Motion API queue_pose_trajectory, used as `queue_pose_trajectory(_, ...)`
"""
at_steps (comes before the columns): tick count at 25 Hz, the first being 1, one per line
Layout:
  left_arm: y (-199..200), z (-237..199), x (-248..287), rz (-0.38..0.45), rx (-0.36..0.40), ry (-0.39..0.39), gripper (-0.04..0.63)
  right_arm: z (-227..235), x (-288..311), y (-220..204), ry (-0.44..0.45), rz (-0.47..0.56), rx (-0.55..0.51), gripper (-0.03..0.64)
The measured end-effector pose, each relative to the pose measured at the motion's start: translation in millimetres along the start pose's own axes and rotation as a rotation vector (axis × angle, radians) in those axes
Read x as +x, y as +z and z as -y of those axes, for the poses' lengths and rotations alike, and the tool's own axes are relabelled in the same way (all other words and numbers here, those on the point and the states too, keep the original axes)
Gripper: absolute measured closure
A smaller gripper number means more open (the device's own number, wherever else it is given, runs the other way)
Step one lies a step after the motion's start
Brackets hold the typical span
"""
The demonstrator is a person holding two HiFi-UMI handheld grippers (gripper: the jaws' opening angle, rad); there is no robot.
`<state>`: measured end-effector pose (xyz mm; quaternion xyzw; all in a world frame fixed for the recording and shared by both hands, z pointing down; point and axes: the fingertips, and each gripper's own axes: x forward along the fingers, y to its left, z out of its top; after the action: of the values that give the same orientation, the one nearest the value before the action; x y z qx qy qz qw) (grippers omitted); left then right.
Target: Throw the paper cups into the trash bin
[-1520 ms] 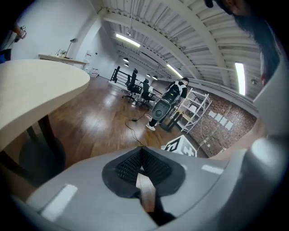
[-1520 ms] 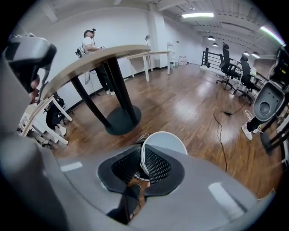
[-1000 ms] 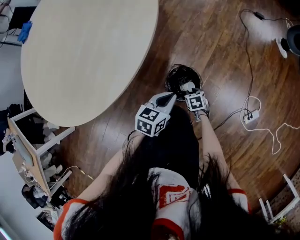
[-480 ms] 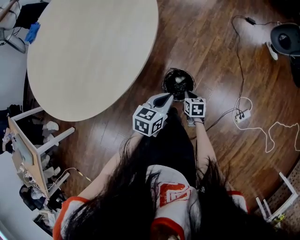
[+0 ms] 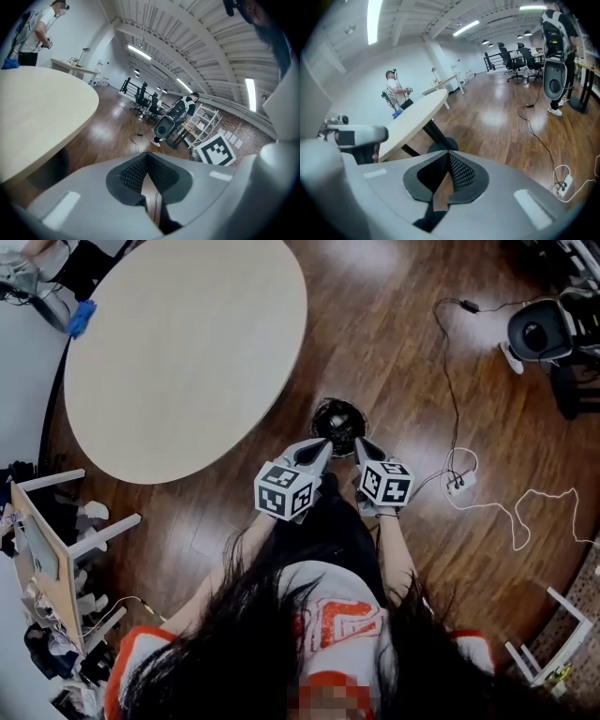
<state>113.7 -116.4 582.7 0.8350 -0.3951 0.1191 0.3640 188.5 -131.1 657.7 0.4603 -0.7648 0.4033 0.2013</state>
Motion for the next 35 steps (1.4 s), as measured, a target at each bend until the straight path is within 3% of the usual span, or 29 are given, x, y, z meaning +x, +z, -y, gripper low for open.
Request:
queue_pose_trajectory(10, 54, 21, -24, 0.131, -0.027, 0.007, 0.595, -53, -59, 72, 0.122, 0.194, 0.138, 0.615)
queue_pose_trajectory(18, 103, 34, -46, 0.258, -0.022, 0.013, 0.595, -87, -89, 118, 0.128, 0.291, -0.002, 0.615)
queue_pose_trajectory(26, 113, 34, -51, 0.293, -0.033, 0.013, 0.595, -101, -113, 139, 0.194, 0.371, 0.040, 0.615)
queue_pose_trajectory(35, 121, 40, -54, 0.303, -0.010, -0.009, 0.595, -108, -121, 153, 0.201, 0.401, 0.034, 0.615)
